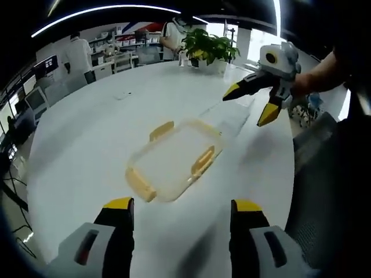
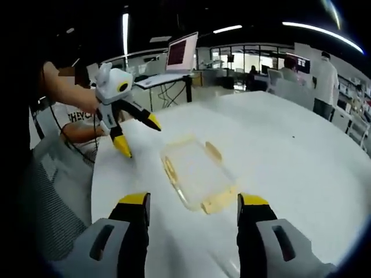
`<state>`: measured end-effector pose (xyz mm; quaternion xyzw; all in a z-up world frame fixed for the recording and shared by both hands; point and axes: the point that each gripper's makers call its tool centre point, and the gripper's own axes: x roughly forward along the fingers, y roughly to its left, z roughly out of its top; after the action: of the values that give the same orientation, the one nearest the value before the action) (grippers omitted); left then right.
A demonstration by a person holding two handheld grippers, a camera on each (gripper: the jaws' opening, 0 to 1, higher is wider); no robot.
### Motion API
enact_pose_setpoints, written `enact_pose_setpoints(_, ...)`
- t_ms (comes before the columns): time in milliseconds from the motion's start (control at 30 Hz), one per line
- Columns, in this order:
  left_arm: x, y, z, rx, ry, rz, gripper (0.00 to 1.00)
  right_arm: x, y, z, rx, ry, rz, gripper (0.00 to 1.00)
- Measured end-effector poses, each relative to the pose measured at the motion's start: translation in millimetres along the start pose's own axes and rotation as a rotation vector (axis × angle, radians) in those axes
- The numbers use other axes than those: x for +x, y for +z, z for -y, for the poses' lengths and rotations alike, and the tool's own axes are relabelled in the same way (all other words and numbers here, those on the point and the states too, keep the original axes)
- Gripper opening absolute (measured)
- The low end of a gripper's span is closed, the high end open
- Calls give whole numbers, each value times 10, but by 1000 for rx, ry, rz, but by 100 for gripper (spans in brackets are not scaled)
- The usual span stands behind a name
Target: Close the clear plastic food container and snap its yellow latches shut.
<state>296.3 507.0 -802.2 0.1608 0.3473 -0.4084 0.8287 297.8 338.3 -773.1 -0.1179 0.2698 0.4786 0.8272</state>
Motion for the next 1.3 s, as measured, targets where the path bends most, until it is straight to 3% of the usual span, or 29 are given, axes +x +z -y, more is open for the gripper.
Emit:
enact_pose_setpoints(233,45,-32,-92,29,-8,-27,61,87,-21,69,-81,21,-60,57)
enact_pose_setpoints(400,82,-38,-160,52,-16,-51,60,138,0,154,-101,15,-74,57)
enact_pose_setpoints(700,136,5,-244,107,-29,-73,59,202,-122,217,-136,22,-135,56)
enact_pose_setpoints(900,207,-18,-272,187,-44,-114,58,228,-205,282,-155,38,-200,54)
enact_pose_setpoints(1067,271,-18,-278,249,-68,-147,57,255,-194,324,-194,58,-217,54)
enact_pose_setpoints(1300,326,-39,-366,284,-90,-181,56,327,-293,308,-231,109,-281,52)
